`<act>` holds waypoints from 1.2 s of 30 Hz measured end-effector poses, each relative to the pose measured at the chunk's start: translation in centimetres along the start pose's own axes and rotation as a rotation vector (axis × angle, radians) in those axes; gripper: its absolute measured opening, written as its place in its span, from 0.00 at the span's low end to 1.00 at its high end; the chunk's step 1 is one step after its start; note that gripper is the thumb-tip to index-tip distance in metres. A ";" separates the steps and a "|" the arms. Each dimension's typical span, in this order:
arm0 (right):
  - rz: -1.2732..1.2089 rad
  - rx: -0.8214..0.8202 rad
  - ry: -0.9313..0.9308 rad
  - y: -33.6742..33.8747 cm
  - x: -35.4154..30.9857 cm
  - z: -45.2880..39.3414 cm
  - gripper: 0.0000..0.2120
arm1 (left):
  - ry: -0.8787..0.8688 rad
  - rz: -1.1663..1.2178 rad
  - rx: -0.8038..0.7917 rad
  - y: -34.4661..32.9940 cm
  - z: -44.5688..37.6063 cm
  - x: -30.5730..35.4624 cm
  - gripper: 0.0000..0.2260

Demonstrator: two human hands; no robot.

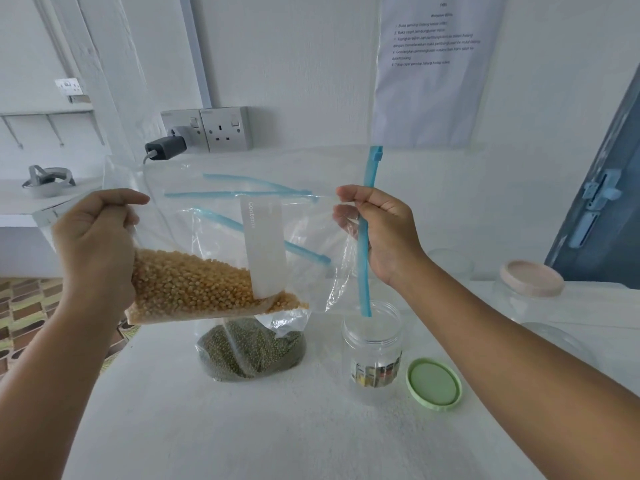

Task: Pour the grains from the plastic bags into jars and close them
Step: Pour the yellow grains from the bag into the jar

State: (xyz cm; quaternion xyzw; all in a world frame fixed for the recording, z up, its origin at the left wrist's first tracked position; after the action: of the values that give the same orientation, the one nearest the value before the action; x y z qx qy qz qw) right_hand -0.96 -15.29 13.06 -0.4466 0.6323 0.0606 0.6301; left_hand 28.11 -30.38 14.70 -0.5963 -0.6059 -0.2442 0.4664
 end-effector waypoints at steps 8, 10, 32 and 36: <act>0.019 0.039 -0.009 1.6 0.8 0.1 0.18 | -0.018 -0.034 -0.023 -1.1 1.9 -0.1 0.15; 0.024 0.048 -0.010 1.9 0.8 0.0 0.18 | -0.027 -0.036 -0.034 -1.2 2.3 -0.1 0.15; 0.017 0.037 0.001 1.5 -0.2 -0.1 0.16 | -0.099 -0.027 -0.019 -1.9 0.3 1.6 0.16; 0.035 0.045 -0.008 2.0 0.3 0.1 0.17 | -0.116 -0.019 -0.039 -2.1 0.4 1.8 0.15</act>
State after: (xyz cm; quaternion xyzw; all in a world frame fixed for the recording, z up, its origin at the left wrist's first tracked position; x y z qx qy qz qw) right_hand -2.06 -14.23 11.79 -0.4210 0.6388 0.0591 0.6412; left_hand 26.24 -29.52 16.58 -0.6127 -0.6327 -0.2254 0.4164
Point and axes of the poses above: each hand's wrist, its own z-axis away from the middle knuckle, its own y-axis out of the back of the hand, x = y × z, the point moved 1 cm from there along -z, towards the middle knuckle, and after that the axes turned 11 degrees about x, right-handed, at the moved point
